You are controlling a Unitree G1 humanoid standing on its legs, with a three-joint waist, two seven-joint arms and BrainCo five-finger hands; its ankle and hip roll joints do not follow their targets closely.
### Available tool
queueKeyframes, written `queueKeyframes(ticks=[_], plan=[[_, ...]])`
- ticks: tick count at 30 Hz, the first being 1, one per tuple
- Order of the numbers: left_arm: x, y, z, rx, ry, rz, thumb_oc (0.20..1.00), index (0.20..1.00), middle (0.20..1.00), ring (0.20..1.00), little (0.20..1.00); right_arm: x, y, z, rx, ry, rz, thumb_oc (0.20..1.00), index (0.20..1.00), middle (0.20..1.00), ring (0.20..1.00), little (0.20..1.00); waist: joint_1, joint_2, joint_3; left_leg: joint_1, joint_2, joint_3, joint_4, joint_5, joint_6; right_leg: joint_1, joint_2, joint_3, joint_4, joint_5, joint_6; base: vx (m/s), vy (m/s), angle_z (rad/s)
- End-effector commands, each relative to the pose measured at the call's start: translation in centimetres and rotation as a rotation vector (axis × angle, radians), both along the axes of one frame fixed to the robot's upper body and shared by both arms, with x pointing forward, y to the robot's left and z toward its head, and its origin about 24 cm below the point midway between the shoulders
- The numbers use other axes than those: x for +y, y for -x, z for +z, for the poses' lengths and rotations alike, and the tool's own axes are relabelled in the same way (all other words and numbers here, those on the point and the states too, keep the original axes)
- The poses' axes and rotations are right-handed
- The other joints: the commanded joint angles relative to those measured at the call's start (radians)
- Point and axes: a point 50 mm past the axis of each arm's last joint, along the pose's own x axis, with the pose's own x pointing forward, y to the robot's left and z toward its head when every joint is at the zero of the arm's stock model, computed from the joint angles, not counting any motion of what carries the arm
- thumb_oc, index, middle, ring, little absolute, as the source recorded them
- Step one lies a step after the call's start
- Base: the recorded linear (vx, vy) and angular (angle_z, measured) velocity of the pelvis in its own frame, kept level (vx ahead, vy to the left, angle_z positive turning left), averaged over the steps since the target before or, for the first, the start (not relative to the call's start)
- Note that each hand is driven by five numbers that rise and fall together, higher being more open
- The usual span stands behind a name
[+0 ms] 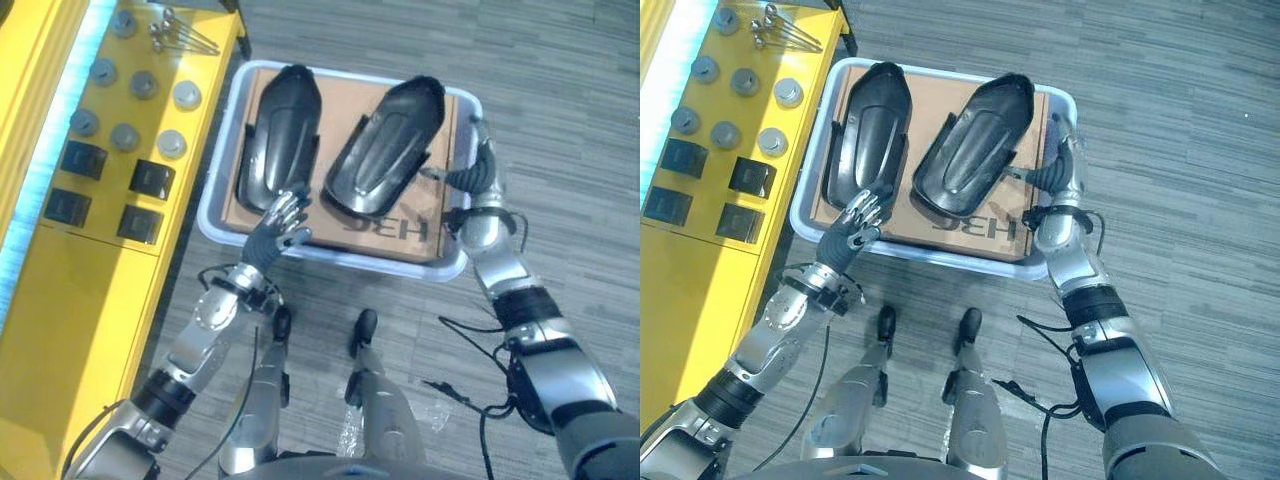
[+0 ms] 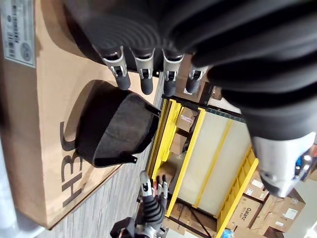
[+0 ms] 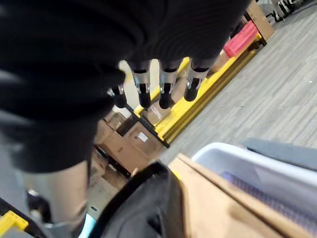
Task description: Move parts from the plastic box to the shelf.
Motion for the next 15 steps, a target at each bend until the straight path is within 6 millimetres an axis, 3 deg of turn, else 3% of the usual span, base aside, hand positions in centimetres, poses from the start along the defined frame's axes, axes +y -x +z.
queueKeyframes(ticks=[1, 9, 15], plan=[[0.1, 0.7, 0.7, -0.071, 0.01, -0.011, 1.0, 1.0, 1.0, 1.0, 1.0, -1.8, 0.8, 2.7, -0.136, 0.073, -0.093, 1.0, 1.0, 1.0, 1.0, 1.0, -0.008, -0.03, -0.062, -0.008, 0.06, -0.043, -0.009, -0.094, -0.042, 0.086, -0.073, 0.054, -0.005, -0.189, 0.116, 0.0, 0.0, 0.0], [0.1, 0.8, 0.8, -0.071, 0.015, -0.019, 1.0, 1.0, 1.0, 1.0, 1.0, -0.6, -0.8, 4.2, -0.132, 0.051, -0.054, 1.0, 1.0, 1.0, 1.0, 1.0, 0.005, -0.034, -0.063, -0.012, 0.056, -0.043, -0.009, -0.093, -0.04, 0.079, -0.069, 0.058, -0.005, -0.185, 0.115, 0.0, 0.0, 0.0], [-0.1, 0.8, 1.0, -0.071, 0.029, -0.015, 1.0, 1.0, 1.0, 1.0, 1.0, 0.2, -2.8, 3.7, -0.02, 0.015, -0.027, 1.0, 1.0, 1.0, 1.0, 1.0, 0.029, -0.024, -0.053, -0.038, 0.052, -0.053, -0.009, -0.081, -0.042, 0.063, -0.071, 0.047, -0.005, -0.178, 0.115, 0.0, 0.007, 0.02]])
